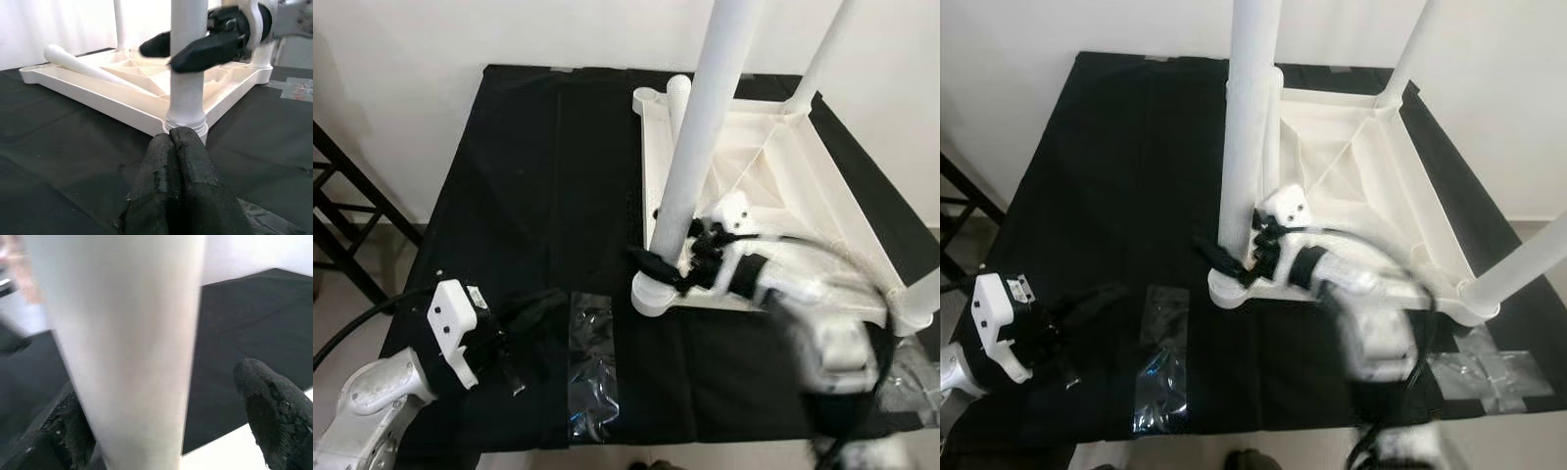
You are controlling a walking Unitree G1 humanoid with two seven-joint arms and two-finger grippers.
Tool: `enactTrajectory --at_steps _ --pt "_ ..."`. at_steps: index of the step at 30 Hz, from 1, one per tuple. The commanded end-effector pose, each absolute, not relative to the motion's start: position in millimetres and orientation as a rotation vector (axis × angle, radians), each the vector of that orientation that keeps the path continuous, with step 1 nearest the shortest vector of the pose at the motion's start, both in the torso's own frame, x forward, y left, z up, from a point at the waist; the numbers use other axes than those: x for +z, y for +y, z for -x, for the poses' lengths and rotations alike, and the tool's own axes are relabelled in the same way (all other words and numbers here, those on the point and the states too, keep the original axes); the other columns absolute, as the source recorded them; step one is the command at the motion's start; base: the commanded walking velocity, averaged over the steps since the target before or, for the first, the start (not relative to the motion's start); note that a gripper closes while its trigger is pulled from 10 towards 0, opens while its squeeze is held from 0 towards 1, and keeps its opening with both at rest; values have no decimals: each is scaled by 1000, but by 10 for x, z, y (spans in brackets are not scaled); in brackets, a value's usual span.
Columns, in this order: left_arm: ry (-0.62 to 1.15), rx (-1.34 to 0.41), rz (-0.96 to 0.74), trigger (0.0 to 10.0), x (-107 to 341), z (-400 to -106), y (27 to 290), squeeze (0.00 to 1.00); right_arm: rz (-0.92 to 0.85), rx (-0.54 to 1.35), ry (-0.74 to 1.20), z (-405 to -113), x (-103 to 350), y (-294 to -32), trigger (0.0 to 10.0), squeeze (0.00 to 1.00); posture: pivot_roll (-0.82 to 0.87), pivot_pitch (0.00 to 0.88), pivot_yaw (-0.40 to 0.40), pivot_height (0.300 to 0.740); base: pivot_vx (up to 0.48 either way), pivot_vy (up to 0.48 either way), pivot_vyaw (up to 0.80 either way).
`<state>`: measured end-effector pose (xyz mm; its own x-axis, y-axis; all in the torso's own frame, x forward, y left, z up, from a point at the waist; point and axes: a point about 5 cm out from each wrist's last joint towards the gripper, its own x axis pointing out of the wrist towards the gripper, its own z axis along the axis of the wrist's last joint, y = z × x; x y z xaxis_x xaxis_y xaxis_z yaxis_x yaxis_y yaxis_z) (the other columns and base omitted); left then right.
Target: Building children table
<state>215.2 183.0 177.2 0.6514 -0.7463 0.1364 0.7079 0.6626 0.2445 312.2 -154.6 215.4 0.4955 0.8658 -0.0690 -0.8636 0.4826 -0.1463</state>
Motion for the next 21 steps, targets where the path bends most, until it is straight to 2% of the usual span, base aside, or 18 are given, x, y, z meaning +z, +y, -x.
enactTrajectory --at_steps 1,4,5,6,7,14,21 --pt "-214 -832 -176 10000 1726 -2144 1815 0 161 1096 2 -3180 2068 -1575 10000 0 93 144 -103 740 0 0 0" --pt "-212 -832 -177 10000 1721 -2146 1813 0 114 1092 -14 -3308 2131 -1606 10000 0 97 145 -104 740 0 0 0" --pt "-211 -832 -178 10000 1717 -2146 1813 0 94 1103 -22 -3363 2170 -1610 4824 0 94 143 -101 740 0 0 0" --pt "-211 -832 -178 10000 1717 -2146 1813 0 94 1103 -22 -3363 2170 -1610 4824 0 94 143 -101 740 0 0 0" --pt "-209 -832 -179 10000 1715 -2147 1813 0 80 1122 -27 -3397 2203 -1613 0 0 90 143 -105 740 0 0 0" --pt "-205 -835 -178 10000 1707 -2149 1812 0 84 1216 -41 -3497 2296 -1615 0 0 82 140 -99 740 0 0 0" --pt "-206 -834 -178 10000 1710 -2142 1810 0 114 1215 -24 -3490 2201 -1630 0 0 81 145 -102 740 0 0 0"
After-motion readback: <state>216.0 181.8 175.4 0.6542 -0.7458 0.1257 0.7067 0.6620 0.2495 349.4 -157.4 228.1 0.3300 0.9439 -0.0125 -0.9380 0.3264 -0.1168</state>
